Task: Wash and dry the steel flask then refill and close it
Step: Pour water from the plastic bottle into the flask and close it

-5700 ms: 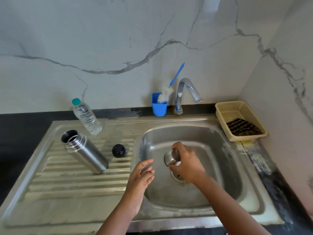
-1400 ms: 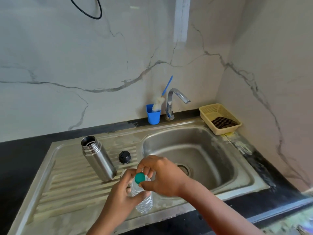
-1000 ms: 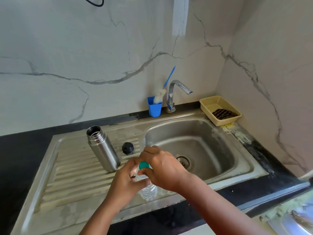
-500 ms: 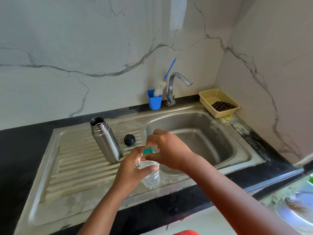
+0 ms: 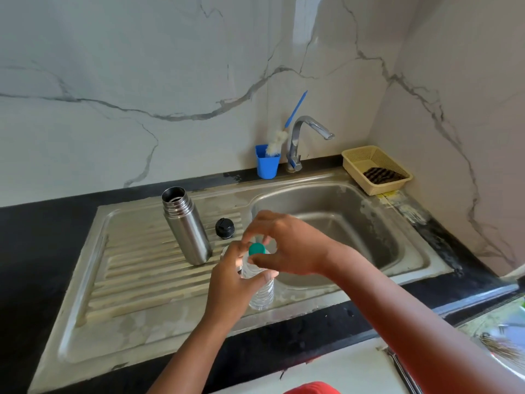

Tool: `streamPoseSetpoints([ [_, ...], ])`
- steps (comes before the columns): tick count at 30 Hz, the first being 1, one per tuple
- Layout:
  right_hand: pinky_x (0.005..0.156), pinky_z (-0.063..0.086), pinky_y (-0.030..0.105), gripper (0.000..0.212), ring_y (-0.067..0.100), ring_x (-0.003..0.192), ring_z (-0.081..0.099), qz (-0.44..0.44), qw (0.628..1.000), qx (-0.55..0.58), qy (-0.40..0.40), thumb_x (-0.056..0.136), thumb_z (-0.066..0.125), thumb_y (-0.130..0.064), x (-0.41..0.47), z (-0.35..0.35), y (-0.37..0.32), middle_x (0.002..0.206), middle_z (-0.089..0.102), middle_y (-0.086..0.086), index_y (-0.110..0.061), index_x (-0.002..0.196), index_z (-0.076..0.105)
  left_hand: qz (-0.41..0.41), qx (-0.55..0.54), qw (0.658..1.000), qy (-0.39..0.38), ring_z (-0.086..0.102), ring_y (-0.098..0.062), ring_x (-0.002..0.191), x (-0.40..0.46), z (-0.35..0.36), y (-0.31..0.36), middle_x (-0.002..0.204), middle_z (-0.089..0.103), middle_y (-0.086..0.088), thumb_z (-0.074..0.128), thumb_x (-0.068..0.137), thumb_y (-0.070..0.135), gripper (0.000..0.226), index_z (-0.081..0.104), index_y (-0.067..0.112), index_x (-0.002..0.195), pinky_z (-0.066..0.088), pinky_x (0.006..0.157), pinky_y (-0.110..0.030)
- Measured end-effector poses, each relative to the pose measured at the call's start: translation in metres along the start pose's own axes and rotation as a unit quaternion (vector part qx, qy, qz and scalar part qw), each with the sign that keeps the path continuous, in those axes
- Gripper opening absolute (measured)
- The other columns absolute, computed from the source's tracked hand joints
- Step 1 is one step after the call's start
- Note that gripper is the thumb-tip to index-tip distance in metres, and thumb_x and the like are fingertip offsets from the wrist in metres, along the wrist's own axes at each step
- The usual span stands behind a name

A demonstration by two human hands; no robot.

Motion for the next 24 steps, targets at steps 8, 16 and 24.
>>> streamPoseSetpoints([
  [8, 0.084, 0.052, 0.033, 0.03, 0.019, 0.099, 0.06, 0.016, 0.997, -0.079, -0.001, 0.087, 0.072, -0.021, 0.006, 0.007, -0.007, 0.114, 0.058, -0.001, -0.02, 0.116, 0.066, 0.038, 0.058, 0.997, 0.025, 0.054, 0.013, 0.088, -0.008, 0.002, 0.006, 0.089, 0.058, 0.021, 0.088, 0.069, 0.025, 0.068, 0.048, 0.045, 0.12, 0.038, 0.076, -0.007],
  [16, 0.086, 0.054, 0.033, 0.044, 0.018, 0.101, 0.058, -0.007, 1.0, -0.027, 0.007, 0.083, 0.071, -0.019, 0.006, 0.015, -0.012, 0.122, 0.051, -0.002, -0.022, 0.125, 0.058, 0.033, 0.089, 0.995, 0.03, 0.052, 0.018, 0.087, -0.005, -0.012, 0.007, 0.089, 0.057, 0.026, 0.089, 0.067, 0.019, 0.069, 0.046, 0.045, 0.115, 0.039, 0.072, -0.004],
  [24, 0.082, 0.053, 0.034, 0.033, 0.02, 0.1, 0.059, 0.007, 0.993, -0.111, -0.026, 0.089, 0.067, -0.014, 0.016, 0.013, -0.017, 0.116, 0.056, 0.0, -0.02, 0.121, 0.063, 0.039, 0.084, 0.995, 0.029, 0.05, 0.02, 0.081, -0.006, -0.015, 0.01, 0.078, 0.049, 0.024, 0.09, 0.068, 0.017, 0.065, 0.046, 0.041, 0.11, 0.037, 0.069, -0.001],
])
Point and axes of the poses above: each hand's wrist, its own x-axis towards the middle knuckle, its own z-axis out of the palm, y = z × x, the point moved 10 cm from there along x, towards the middle knuckle
